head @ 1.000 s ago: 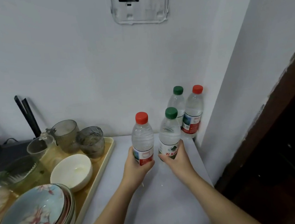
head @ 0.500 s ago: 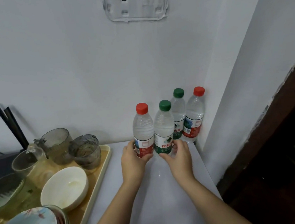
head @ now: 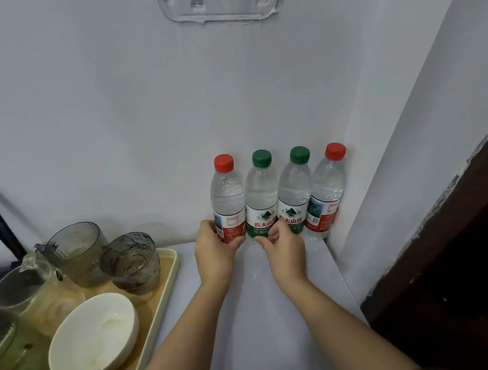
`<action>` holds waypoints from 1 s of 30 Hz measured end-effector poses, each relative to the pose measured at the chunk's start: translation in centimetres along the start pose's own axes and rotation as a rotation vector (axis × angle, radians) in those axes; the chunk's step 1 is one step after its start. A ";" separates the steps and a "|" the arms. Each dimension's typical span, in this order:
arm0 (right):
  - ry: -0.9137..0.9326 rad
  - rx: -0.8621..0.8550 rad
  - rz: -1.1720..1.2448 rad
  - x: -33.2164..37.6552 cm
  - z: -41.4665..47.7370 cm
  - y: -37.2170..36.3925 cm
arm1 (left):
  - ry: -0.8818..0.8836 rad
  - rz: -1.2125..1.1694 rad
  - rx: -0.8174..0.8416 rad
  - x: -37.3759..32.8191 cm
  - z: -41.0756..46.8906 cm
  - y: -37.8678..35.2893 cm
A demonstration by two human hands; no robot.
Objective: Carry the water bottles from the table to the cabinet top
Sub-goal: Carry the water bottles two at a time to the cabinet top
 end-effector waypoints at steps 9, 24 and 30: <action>0.027 0.014 -0.042 -0.2 0.4 -0.4 | -0.003 0.036 0.007 0.2 0.6 -0.4; 0.320 0.567 -0.330 0.3 -7.5 7.5 | -0.040 0.782 0.004 4.3 -12.9 4.5; 0.474 0.845 -0.356 1.8 -10.6 9.1 | -0.024 0.776 -0.115 5.9 -20.9 6.8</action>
Point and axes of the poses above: each hand's wrist, its own z-axis towards the middle knuckle, its own y-axis out of the back of the hand, x = y × z, the point moved 3 cm from there along z, towards the middle knuckle, and after that the axes turned 14 degrees about y, right-handed, at the moved point
